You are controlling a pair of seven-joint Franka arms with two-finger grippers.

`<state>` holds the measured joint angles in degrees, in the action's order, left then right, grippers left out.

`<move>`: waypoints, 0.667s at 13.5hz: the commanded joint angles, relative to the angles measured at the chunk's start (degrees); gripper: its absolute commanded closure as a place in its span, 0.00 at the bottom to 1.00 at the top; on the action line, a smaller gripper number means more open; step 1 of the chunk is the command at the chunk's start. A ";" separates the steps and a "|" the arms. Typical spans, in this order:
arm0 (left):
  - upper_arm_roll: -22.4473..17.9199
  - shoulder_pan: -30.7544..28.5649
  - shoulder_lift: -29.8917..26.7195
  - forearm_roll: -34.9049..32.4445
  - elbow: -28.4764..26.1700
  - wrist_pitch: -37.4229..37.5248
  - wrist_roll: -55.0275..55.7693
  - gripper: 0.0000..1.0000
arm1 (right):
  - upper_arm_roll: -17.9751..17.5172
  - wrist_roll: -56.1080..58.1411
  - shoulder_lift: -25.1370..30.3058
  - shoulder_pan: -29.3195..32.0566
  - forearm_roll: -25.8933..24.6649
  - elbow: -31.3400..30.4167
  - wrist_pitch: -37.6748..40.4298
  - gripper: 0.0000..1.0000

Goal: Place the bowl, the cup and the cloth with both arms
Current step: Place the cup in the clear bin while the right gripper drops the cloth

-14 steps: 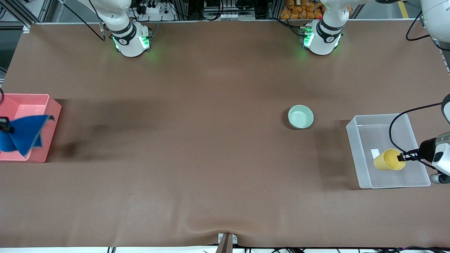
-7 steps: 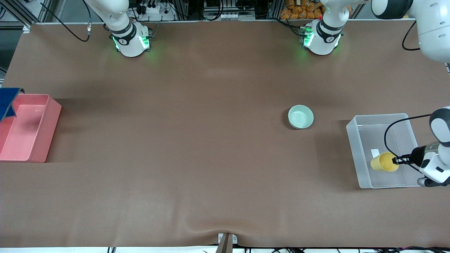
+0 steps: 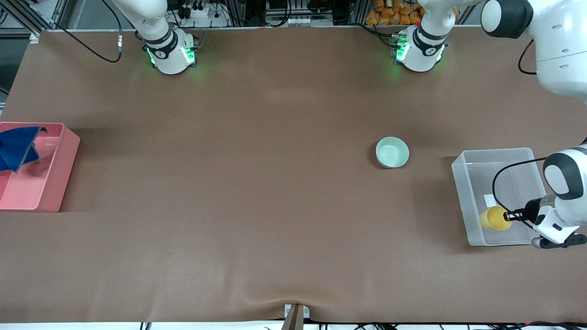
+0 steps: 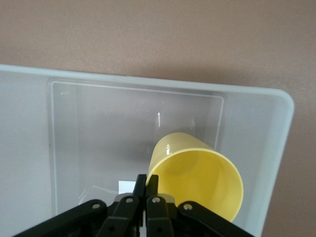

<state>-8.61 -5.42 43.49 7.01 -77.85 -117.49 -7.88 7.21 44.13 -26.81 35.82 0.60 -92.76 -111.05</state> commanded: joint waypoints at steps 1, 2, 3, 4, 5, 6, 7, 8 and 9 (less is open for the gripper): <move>-0.09 -0.29 1.42 2.12 0.69 -1.25 -1.96 1.00 | -1.24 5.42 -1.49 3.55 3.00 0.74 0.22 1.00; -0.09 -0.29 1.77 2.13 0.77 -1.34 -2.39 1.00 | -1.32 6.83 -1.66 4.51 3.00 0.48 0.48 1.00; -0.09 -0.29 2.12 2.13 0.86 -1.34 -3.70 1.00 | -1.32 7.71 -2.10 5.22 3.00 0.39 0.66 0.88; -0.18 -0.38 2.04 2.04 0.86 -1.34 -4.76 0.90 | -1.32 8.16 -2.71 5.92 3.53 0.47 0.57 0.14; -0.18 -0.55 1.95 2.04 1.04 -1.25 -5.55 0.77 | -1.32 8.07 -2.72 5.75 4.40 0.65 0.75 0.00; -0.18 -0.81 1.86 2.04 1.12 -1.25 -6.43 0.69 | -1.41 8.07 -2.02 5.06 4.50 1.08 1.27 0.00; -0.18 -0.82 1.60 2.04 1.21 -1.25 -6.96 0.60 | -1.59 7.55 -0.36 4.18 4.50 1.96 3.02 0.00; -0.18 -0.82 1.16 1.95 1.21 -1.08 -6.97 0.55 | -1.50 7.37 1.40 2.26 3.80 2.84 5.73 0.00; -0.27 -0.73 0.64 1.78 1.30 -0.38 -6.97 0.51 | -1.33 6.15 2.72 0.32 3.62 3.63 7.06 0.00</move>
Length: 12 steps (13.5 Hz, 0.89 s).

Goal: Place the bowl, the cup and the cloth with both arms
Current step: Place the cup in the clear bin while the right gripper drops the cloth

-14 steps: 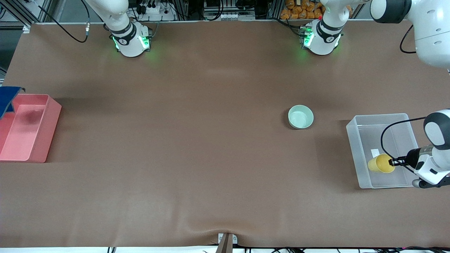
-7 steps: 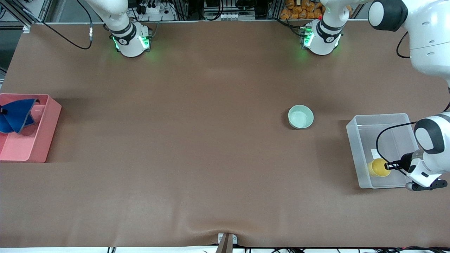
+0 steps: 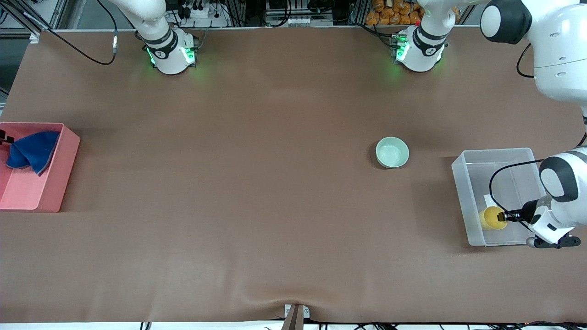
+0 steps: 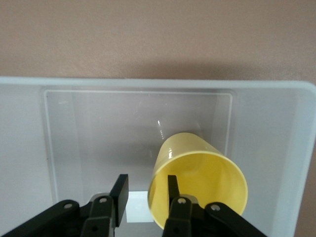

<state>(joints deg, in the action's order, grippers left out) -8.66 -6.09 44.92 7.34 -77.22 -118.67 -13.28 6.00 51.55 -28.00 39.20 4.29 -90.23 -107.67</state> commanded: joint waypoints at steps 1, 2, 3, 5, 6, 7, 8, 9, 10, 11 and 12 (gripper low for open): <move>-0.22 -0.06 -1.58 1.19 0.66 0.81 -1.57 0.47 | -0.20 -4.15 4.88 -4.39 -0.24 1.19 4.22 0.00; -0.22 -0.06 -2.20 1.01 0.66 1.33 -1.49 0.44 | -0.20 -7.31 5.84 -6.66 -0.42 1.19 5.53 0.00; -0.30 0.03 -2.73 0.66 0.66 2.21 -1.49 0.43 | -0.12 -10.39 6.64 -8.77 -0.77 1.19 6.94 0.00; -0.48 0.03 -4.57 0.40 0.75 4.75 -1.49 0.42 | -0.20 -17.07 9.00 -12.64 -2.26 1.19 10.01 0.00; -0.48 -0.06 -5.97 0.40 0.75 6.33 -1.49 0.42 | -0.20 -20.67 10.23 -14.84 -2.88 1.19 11.68 0.00; -0.48 0.03 -7.55 0.31 0.66 8.17 -1.40 0.42 | -0.20 -24.44 11.64 -17.47 -3.40 1.19 13.35 0.00; -0.39 0.55 -9.05 -0.30 0.66 9.58 -1.31 0.40 | -0.29 -28.22 12.96 -19.93 -4.11 1.19 15.02 0.00; -0.13 0.82 -10.19 -1.00 0.58 10.38 -0.88 0.38 | -0.29 -31.92 14.36 -22.22 -4.37 1.11 16.69 0.00; -0.04 1.52 -11.86 -1.01 0.31 11.17 -0.35 0.38 | -0.38 -35.17 15.94 -24.33 -4.38 0.84 18.27 0.00; 0.31 1.78 -13.44 -1.01 0.14 12.92 1.40 0.38 | -0.38 -38.42 17.26 -26.87 -4.38 0.84 20.29 0.00; 0.75 2.48 -14.59 -1.01 -0.30 14.94 3.33 0.39 | -0.38 -40.81 18.93 -28.99 -4.38 0.67 21.01 0.00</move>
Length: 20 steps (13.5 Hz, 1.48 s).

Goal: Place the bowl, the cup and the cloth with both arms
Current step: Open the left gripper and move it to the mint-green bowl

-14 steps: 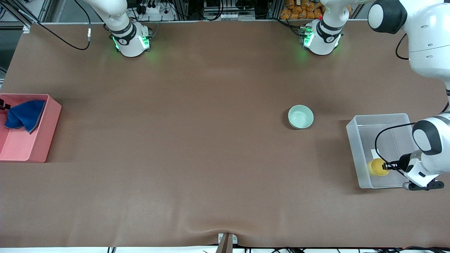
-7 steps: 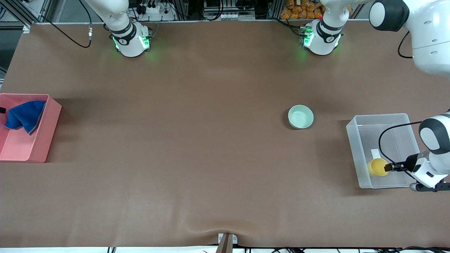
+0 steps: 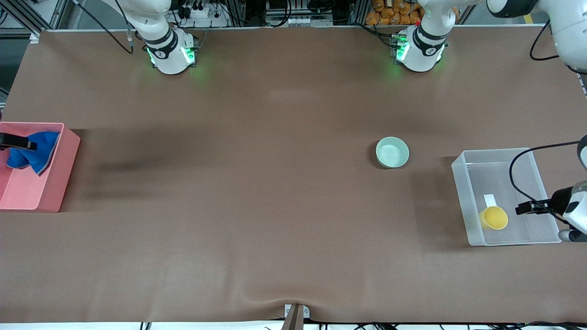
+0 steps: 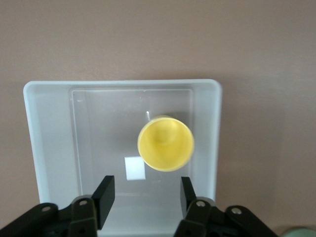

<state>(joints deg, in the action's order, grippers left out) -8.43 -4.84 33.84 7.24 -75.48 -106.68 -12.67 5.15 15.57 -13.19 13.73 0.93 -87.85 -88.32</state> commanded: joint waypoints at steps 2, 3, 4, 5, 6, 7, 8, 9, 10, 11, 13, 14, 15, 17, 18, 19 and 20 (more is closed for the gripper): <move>1.14 3.33 -6.57 -0.91 -4.14 3.84 5.36 0.39 | 0.48 -9.30 7.20 -7.82 -1.02 -1.71 3.06 0.00; 1.84 4.04 -8.51 -0.91 -6.85 3.93 6.07 0.39 | 0.39 -10.98 8.78 -8.97 -1.02 -1.80 3.59 0.00; 3.15 4.13 -10.61 -0.91 -10.27 3.41 6.34 0.40 | 0.39 -11.78 10.10 -10.29 -1.02 -1.71 4.90 0.00; 4.38 4.14 -12.72 -0.91 -13.17 3.14 6.78 0.40 | 0.13 -11.87 11.42 -11.17 -0.67 -1.45 5.78 0.00; 5.26 4.22 -14.75 -0.91 -16.07 2.97 7.65 0.40 | -0.74 -11.87 12.83 -11.44 -0.15 -1.36 6.31 0.00; 6.31 4.22 -16.77 -0.91 -19.76 1.57 8.18 0.40 | -3.27 -11.96 13.62 -11.18 -0.14 -1.19 7.10 0.00; 7.80 4.31 -19.14 -0.91 -24.49 -1.31 9.75 0.39 | -4.60 -12.14 13.81 -11.18 0.03 -0.84 8.50 0.00; 9.30 4.31 -21.07 -1.17 -28.98 -4.56 11.60 0.38 | -4.97 -14.31 14.50 -11.53 0.12 -0.14 9.56 0.00; 10.79 4.22 -22.92 -1.87 -33.20 -7.99 12.83 0.33 | -5.75 -16.77 14.69 -11.71 0.21 0.65 11.66 0.00; 12.03 4.22 -23.72 -1.96 -36.20 -10.63 13.80 0.30 | -5.85 -17.49 14.69 -11.79 0.30 1.27 13.77 0.00; 14.66 4.22 -23.82 -2.14 -38.16 -11.45 17.75 0.25 | -5.50 -17.50 14.77 -11.71 0.39 1.36 14.23 0.00; 15.81 4.22 -23.73 -2.14 -38.51 -11.54 19.60 0.23 | -5.15 -17.33 14.69 -11.71 1.17 1.36 13.88 0.00; 16.69 4.31 -23.47 -2.14 -38.86 -11.62 21.01 0.22 | -5.15 -17.32 14.69 -11.71 1.26 1.36 13.53 0.00; 18.62 4.31 -23.47 -2.84 -43.14 -16.25 23.29 0.19 | -4.97 -17.32 14.77 -11.71 1.35 1.36 13.09 0.00; 19.50 4.22 -23.64 -3.89 -46.04 -18.81 24.61 0.19 | -4.97 -17.32 15.04 -11.71 1.27 1.36 11.69 0.00; 20.20 4.22 -23.56 -4.94 -48.77 -21.36 25.67 0.17 | -4.97 -17.32 15.21 -11.62 1.35 1.36 10.03 0.00; 20.82 4.22 -23.55 -5.13 -51.93 -25.04 27.33 0.17 | -5.06 -17.32 15.21 -11.53 1.27 1.45 8.88 0.00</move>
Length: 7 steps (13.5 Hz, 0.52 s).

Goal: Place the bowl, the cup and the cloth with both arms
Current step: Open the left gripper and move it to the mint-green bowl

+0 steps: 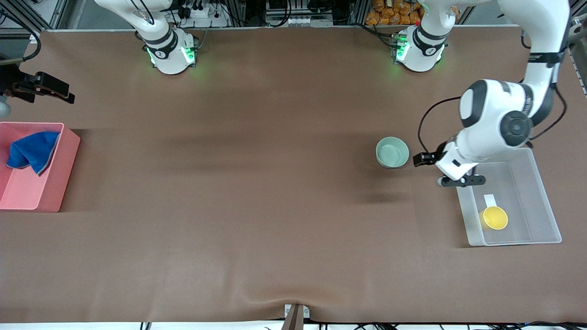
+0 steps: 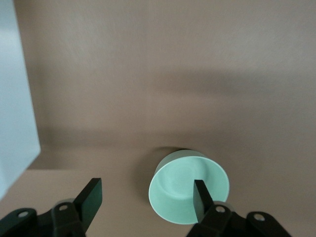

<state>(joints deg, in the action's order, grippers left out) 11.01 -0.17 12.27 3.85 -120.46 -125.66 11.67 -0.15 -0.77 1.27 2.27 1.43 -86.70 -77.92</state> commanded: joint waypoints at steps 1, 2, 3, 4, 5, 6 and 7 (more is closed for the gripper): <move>2.07 -0.44 -1.90 -1.83 -9.24 -9.14 3.88 0.17 | 0.15 -1.16 0.67 -0.16 0.85 0.30 -2.31 0.00; 2.26 -0.27 -1.46 -1.83 -11.26 -11.87 4.58 0.17 | -0.11 -1.16 0.76 -0.25 0.86 0.30 -2.32 0.00; 2.26 0.25 -1.37 -1.91 -13.46 -14.94 5.03 0.18 | -0.12 -1.16 1.19 -0.25 0.86 0.22 -2.32 0.00; 2.26 0.43 -1.28 -2.00 -15.14 -17.32 5.12 0.20 | -0.03 -1.16 1.37 -0.25 0.94 0.22 -2.58 0.00; 2.26 0.52 -1.19 -2.00 -15.93 -18.12 5.21 0.20 | -0.03 -1.16 1.37 -0.25 0.94 0.13 -2.84 0.00; 2.26 0.52 -1.10 -2.09 -16.29 -18.22 5.21 0.24 | 0.06 -1.16 1.46 -0.25 0.94 0.04 -2.85 0.00; 2.26 0.52 -0.93 -2.00 -16.64 -18.31 5.29 0.29 | 0.15 -1.16 1.81 -0.17 0.86 -0.22 -2.85 0.00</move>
<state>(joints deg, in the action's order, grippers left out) 13.14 0.22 12.38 3.37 -135.54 -142.71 14.96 -0.27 -0.80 1.54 2.27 1.63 -86.21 -80.54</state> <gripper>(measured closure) 0.233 0.000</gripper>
